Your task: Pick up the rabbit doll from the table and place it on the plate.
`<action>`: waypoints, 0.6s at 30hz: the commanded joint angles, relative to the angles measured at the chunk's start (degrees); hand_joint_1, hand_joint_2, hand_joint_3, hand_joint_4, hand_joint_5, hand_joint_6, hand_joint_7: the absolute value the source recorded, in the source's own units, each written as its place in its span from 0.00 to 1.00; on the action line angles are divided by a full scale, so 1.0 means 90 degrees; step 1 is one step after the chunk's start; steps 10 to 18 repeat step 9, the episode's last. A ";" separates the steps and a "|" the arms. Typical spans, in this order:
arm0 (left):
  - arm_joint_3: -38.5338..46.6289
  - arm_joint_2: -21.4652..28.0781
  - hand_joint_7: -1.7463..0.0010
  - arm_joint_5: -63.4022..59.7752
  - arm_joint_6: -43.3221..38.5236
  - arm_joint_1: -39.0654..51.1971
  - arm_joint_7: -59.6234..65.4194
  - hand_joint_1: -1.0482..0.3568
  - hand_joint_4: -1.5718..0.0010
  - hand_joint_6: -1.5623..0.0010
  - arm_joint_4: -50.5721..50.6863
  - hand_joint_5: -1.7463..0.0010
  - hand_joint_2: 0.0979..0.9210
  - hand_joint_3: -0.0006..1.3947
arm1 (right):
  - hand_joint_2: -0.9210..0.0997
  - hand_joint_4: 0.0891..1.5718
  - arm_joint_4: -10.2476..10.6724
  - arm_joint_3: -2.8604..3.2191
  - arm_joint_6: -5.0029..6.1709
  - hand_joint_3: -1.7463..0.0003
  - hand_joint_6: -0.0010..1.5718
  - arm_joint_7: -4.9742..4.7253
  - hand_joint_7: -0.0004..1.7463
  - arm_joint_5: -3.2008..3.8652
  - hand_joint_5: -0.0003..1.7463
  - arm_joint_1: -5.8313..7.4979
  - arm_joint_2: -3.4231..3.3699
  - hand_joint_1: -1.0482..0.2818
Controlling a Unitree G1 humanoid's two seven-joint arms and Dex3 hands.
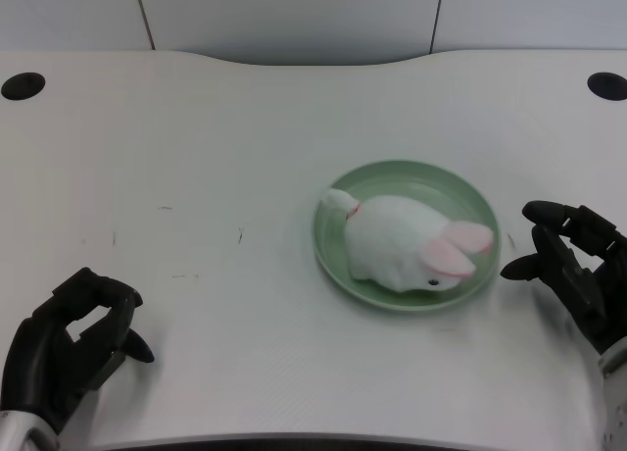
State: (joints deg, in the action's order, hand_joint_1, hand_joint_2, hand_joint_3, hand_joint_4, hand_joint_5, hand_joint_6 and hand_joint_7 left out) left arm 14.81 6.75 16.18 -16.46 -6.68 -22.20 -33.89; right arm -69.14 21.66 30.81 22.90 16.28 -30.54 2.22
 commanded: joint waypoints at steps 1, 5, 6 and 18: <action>0.0129 0.0099 0.07 0.0088 -0.0114 -0.0081 -0.0010 0.40 0.55 0.67 -0.0163 0.00 1.00 0.37 | 0.00 0.58 -0.0007 0.0007 0.0440 0.83 0.61 -0.0096 0.31 -0.0061 0.66 0.0109 0.0026 0.61; 0.0203 0.0100 0.07 0.0115 -0.0106 -0.0107 0.0025 0.40 0.55 0.67 -0.0197 0.00 1.00 0.36 | 0.03 0.59 -0.0007 0.0030 0.0604 0.82 0.63 -0.0240 0.31 -0.0085 0.66 0.0216 -0.0024 0.61; 0.0221 0.0095 0.07 0.0114 -0.0075 -0.0102 0.0060 0.40 0.56 0.67 -0.0178 0.00 1.00 0.36 | 0.05 0.59 0.0015 0.0059 0.0634 0.81 0.62 -0.0253 0.31 -0.0060 0.67 0.0249 -0.0056 0.62; 0.0245 0.0087 0.07 0.0107 -0.0041 -0.0097 0.0093 0.40 0.58 0.68 -0.0156 0.00 1.00 0.36 | 0.09 0.59 0.0042 0.0092 0.0668 0.79 0.62 -0.0269 0.30 -0.0038 0.67 0.0287 -0.0091 0.62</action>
